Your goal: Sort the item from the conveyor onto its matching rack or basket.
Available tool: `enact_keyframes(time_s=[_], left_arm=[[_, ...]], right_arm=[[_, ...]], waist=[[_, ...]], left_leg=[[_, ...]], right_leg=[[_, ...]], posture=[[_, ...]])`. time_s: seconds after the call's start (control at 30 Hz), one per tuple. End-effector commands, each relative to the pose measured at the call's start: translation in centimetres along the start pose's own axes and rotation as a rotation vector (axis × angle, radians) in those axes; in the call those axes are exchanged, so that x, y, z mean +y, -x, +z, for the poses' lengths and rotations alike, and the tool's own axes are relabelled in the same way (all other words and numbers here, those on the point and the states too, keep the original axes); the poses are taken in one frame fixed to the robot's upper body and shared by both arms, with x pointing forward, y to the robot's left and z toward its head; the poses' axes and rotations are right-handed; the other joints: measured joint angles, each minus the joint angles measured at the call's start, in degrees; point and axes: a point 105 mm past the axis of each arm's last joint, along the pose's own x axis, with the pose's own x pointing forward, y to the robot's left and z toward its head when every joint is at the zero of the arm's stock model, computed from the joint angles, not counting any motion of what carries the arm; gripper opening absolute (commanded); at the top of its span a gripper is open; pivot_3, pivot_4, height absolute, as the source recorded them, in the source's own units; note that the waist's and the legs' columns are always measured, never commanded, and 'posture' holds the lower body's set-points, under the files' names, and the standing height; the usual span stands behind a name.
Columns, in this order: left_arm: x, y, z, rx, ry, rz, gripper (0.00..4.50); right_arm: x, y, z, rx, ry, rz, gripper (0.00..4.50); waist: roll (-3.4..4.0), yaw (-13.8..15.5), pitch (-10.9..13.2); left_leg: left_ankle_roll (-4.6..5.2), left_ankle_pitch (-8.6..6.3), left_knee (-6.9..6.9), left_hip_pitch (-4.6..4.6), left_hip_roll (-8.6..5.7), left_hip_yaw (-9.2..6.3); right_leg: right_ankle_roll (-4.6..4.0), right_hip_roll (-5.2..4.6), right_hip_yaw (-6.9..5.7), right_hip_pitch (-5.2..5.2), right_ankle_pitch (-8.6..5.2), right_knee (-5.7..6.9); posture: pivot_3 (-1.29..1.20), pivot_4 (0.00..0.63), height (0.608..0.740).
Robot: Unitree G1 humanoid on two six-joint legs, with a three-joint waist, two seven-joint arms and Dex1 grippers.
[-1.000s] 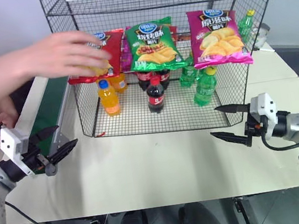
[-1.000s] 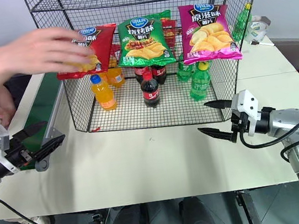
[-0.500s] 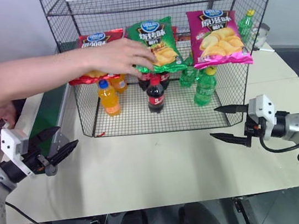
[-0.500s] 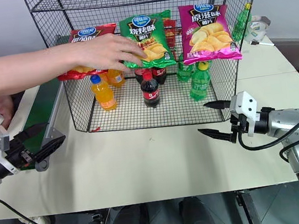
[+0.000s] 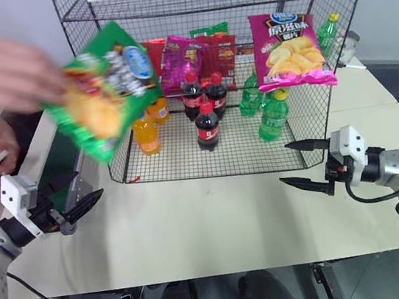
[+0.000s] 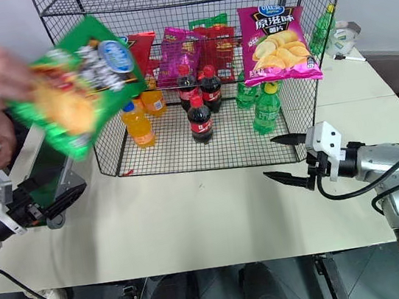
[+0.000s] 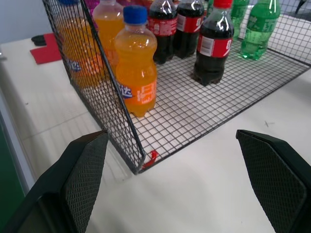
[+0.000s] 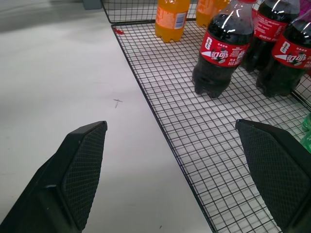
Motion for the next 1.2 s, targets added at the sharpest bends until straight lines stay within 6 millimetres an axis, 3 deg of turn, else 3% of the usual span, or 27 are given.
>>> enact_keyframes(time_s=[0.03, 1.2], left_arm=[[0.1, 0.6, 0.3, -0.004, -0.048, -0.001, 4.50], [0.3, 0.6, -0.2, -0.010, -0.100, 0.024, 4.50]], right_arm=[[-0.4, 0.1, 0.9, -0.020, 0.045, 0.000, 4.41], [-0.1, -0.9, 0.6, -0.013, 0.073, 0.037, 4.41]], waist=[[0.00, 0.0, 0.0], [0.00, 0.0, 0.0]], left_leg=[[0.00, 0.00, 0.00, 0.00, 0.00, 0.00], [0.00, 0.00, 0.01, 0.00, 0.00, 0.00]], right_leg=[[0.00, 0.00, 0.00, 0.00, 0.00, 0.00], [0.00, 0.00, 0.00, 0.00, 0.00, 0.01]], posture=[[0.00, 0.150, 0.739], [0.00, 0.150, 0.739]])
